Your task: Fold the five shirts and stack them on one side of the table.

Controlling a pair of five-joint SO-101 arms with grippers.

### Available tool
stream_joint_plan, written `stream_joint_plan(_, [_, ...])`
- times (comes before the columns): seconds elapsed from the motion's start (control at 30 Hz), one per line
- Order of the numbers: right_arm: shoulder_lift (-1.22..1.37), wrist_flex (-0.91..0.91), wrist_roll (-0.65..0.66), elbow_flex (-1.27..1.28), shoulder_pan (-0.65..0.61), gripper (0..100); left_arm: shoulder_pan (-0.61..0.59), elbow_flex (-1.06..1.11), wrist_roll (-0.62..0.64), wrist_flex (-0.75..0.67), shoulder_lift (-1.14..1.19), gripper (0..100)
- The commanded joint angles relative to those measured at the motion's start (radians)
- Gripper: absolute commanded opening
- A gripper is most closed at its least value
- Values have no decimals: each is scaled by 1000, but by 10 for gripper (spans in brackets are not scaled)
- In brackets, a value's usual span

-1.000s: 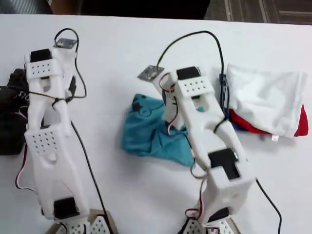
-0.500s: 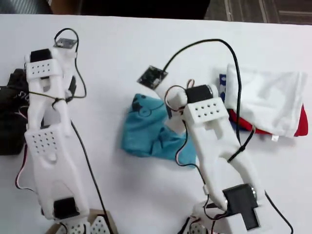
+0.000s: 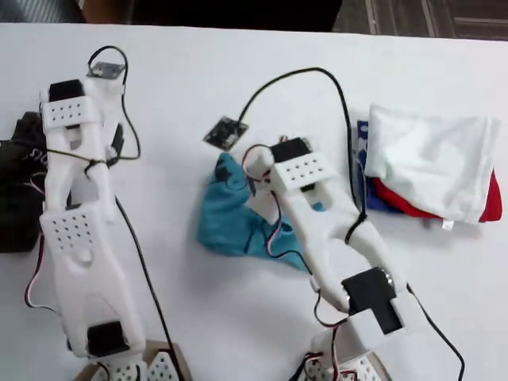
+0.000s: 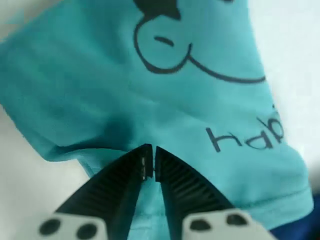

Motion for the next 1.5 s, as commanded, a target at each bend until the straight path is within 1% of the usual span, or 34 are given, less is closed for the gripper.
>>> stream_joint_plan(0.0, [-1, 62, -8, -43, 30, 22, -8, -38, 9, -11, -9, 27])
stream_joint_plan(0.13, [-45, 165, -8, -28, 30, 22, -8, -39, 9, -11, -9, 27])
stream_joint_plan(0.23, [-101, 206, -8, 25, 31, 22, -8, -39, 9, -11, -9, 27])
stream_joint_plan(0.47, [-214, 157, -6, 230, 38, 22, -8, -39, 9, -11, -9, 27])
stream_joint_plan(0.57, [-228, 113, 3, 279, 82, 22, -8, -39, 9, -11, -9, 27])
stream_joint_plan(0.7, [-226, 79, 86, 313, 188, 22, -8, -39, 9, -11, -9, 27])
stream_joint_plan(0.77, [-226, 77, 107, 316, 246, 22, -8, -39, 9, -11, -9, 27])
stream_joint_plan(0.87, [-228, 67, 121, 313, 297, 22, -8, -39, 8, -11, -9, 27])
stream_joint_plan(0.97, [-243, 79, 112, 308, 282, 22, -8, -38, 8, -11, -9, 27])
stream_joint_plan(1.1, [-328, 148, 110, 281, 182, 22, -8, -35, 8, -11, -9, 27])
stream_joint_plan(1.17, [-394, 150, 110, 279, 147, 22, -8, -33, 8, -11, -9, 27])
stream_joint_plan(1.2, [-417, 140, 112, 275, 139, 22, -8, -33, 8, -11, -9, 27])
stream_joint_plan(1.3, [-455, 27, 112, 273, 151, 22, -8, -33, 8, -11, -9, 27])
stream_joint_plan(1.47, [-369, -213, 110, 265, 245, 22, 6, -33, 9, 6, -9, 27])
